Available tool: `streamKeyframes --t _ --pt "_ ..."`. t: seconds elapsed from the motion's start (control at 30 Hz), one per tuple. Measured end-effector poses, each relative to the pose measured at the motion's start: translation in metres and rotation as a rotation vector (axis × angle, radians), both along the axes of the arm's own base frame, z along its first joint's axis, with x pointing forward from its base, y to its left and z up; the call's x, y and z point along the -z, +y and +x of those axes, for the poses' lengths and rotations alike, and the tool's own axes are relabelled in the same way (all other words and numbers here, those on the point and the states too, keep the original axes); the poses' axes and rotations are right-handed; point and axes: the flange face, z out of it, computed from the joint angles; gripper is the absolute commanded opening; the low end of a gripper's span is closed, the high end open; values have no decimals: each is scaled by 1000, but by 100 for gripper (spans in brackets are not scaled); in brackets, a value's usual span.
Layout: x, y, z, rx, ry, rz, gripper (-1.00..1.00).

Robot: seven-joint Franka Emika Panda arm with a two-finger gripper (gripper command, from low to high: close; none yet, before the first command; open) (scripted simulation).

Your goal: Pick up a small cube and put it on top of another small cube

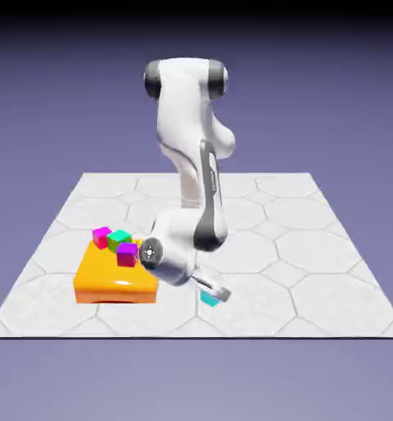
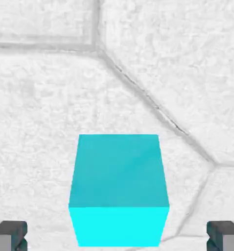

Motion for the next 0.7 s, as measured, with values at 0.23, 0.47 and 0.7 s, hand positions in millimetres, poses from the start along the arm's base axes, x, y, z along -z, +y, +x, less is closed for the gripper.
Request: streamKeyframes --t 0.23,0.47,0.7 --pt "-66 -44 22 -54 -16 -11 -100" --pt "-119 -140 -11 -288 -43 -44 -100" --pt "-175 -225 -65 -476 -17 -21 -100"
